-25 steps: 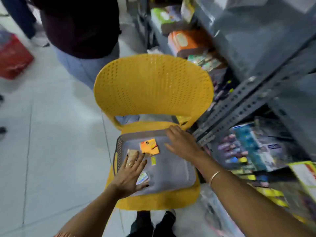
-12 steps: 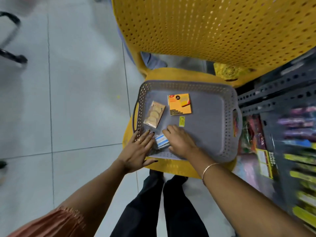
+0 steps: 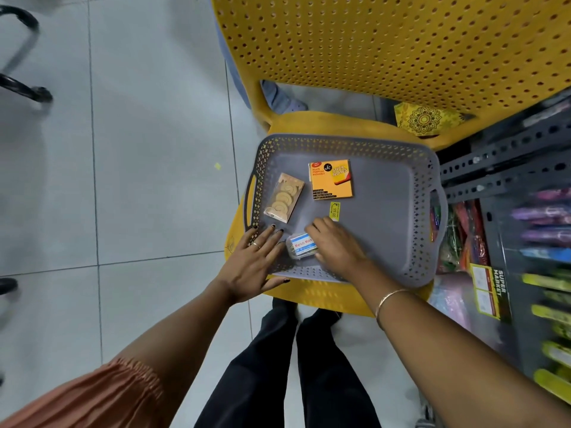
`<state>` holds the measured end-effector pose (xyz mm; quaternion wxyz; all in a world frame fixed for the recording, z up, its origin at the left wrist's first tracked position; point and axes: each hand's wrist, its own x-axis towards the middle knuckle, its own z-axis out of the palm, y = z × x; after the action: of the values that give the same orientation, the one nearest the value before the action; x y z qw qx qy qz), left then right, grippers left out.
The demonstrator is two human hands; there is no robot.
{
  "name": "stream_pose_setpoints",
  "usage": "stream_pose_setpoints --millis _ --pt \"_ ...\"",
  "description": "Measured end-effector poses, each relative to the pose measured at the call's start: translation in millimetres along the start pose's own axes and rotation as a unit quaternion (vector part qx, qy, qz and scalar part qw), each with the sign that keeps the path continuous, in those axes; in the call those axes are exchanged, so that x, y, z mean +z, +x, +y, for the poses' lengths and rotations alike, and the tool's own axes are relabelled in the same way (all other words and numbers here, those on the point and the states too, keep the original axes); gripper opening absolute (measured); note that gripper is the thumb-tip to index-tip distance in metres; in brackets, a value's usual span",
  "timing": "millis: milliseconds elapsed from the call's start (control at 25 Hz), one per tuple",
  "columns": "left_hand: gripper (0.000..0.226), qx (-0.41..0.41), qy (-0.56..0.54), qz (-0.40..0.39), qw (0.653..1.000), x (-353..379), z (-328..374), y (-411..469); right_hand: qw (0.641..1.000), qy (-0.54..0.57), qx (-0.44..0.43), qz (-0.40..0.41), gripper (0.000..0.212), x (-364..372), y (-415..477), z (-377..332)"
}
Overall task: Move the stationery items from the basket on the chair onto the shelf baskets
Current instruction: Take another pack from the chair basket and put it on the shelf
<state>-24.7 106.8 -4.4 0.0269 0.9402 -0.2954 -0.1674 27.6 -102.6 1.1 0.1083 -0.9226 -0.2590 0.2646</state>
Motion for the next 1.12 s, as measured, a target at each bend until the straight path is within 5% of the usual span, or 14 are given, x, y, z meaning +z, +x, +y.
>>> stream_pose_setpoints --millis 320,520,880,1120 --pt "0.083 -0.004 -0.009 0.015 1.000 -21 0 -1 0.995 0.023 0.091 0.024 0.050 -46 -27 3" --pt "0.083 0.025 -0.021 0.071 0.997 -90 16 24 0.979 0.020 0.160 0.126 0.047 -133 -75 16" --pt "0.088 0.199 0.054 0.177 0.962 -266 141 96 0.894 -0.007 0.298 0.335 0.032 -315 -260 34" --pt "0.081 0.294 0.079 0.256 0.918 -341 272 98 0.824 0.005 0.414 0.387 0.041 -349 -445 22"
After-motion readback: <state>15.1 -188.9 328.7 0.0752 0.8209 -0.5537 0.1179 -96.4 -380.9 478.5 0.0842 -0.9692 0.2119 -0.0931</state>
